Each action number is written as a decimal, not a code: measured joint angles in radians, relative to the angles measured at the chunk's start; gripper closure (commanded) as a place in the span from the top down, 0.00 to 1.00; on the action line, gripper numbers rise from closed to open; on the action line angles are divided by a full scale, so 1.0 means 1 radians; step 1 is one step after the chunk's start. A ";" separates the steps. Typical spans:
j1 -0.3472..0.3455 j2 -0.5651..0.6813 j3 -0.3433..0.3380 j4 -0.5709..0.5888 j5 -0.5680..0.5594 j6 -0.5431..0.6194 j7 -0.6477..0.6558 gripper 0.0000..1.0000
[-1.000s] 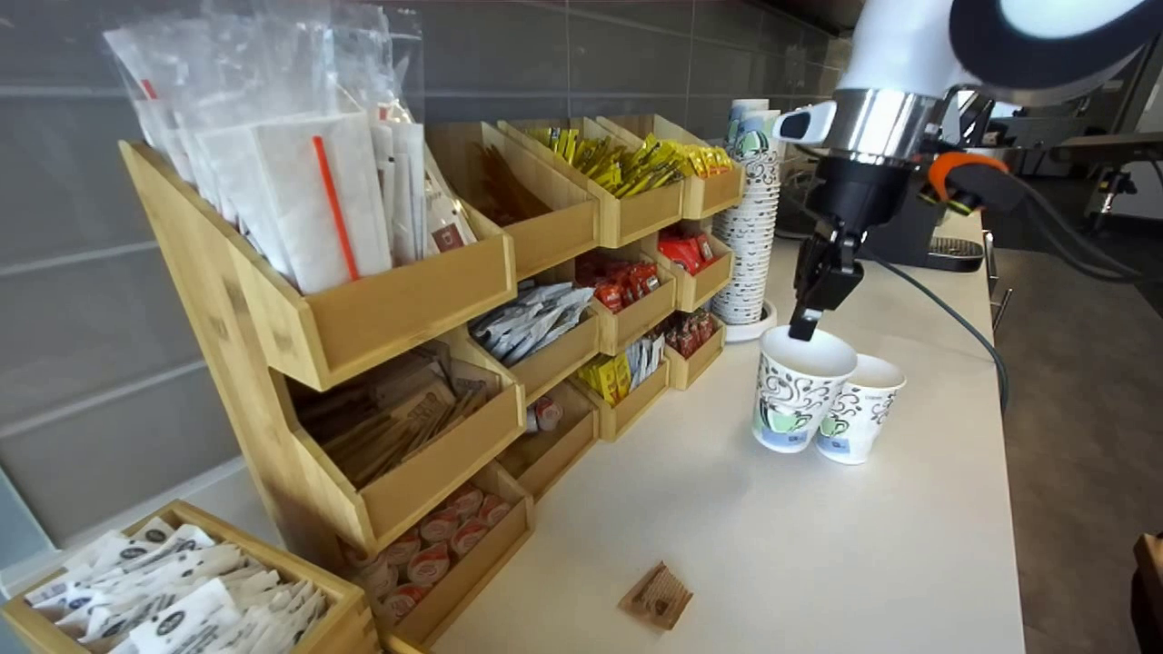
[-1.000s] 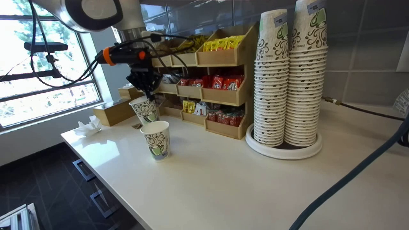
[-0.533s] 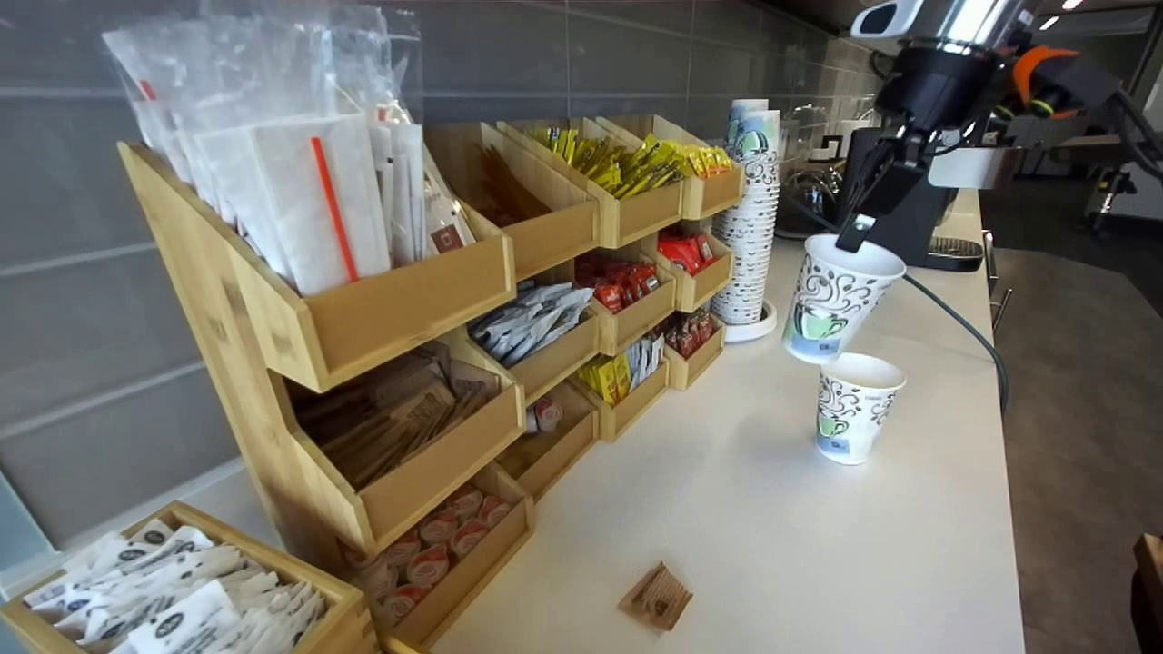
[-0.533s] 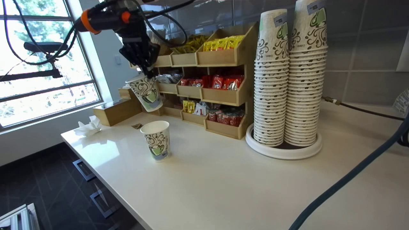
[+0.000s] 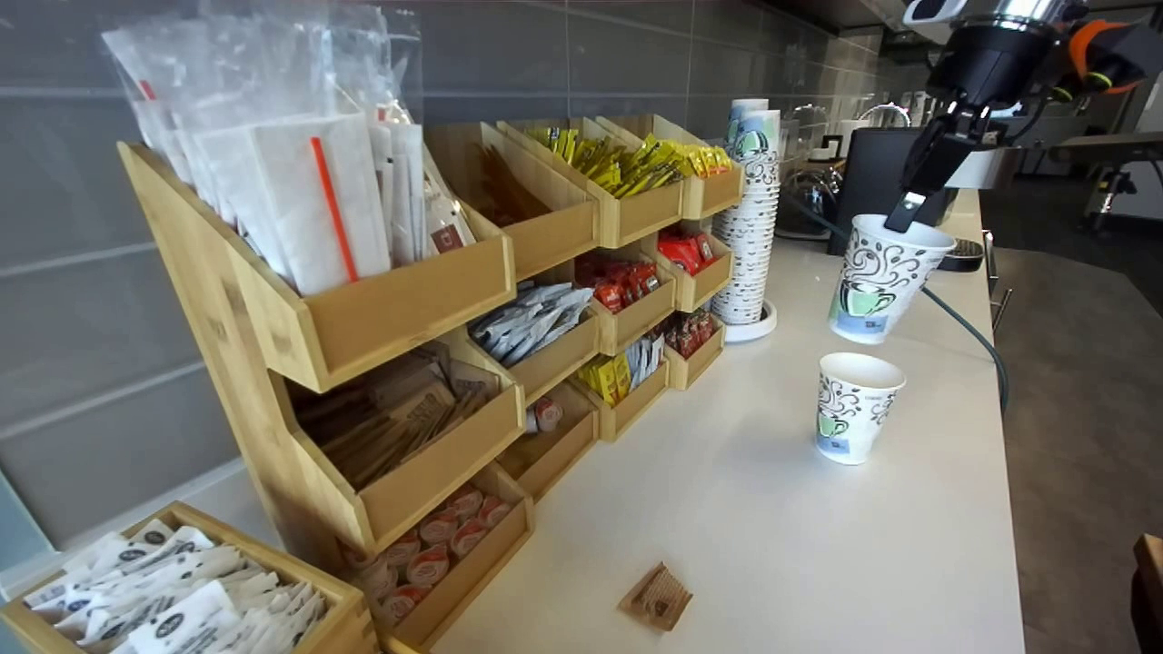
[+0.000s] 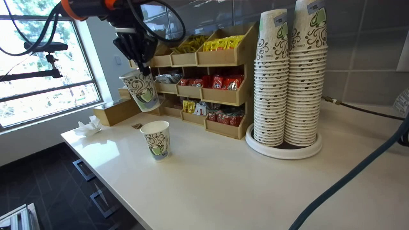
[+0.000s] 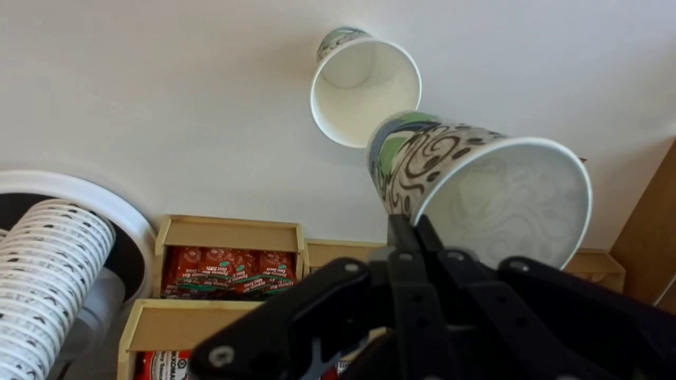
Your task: Put the paper cup on the left into the paper cup on the right
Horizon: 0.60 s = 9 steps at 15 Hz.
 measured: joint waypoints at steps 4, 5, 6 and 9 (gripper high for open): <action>-0.008 0.009 -0.023 -0.011 0.000 -0.028 0.001 0.01; -0.012 0.012 -0.025 -0.015 0.000 -0.033 0.001 0.01; -0.015 0.016 -0.027 -0.019 0.000 -0.035 0.001 0.01; -0.022 0.031 -0.029 -0.025 0.000 -0.036 0.001 0.01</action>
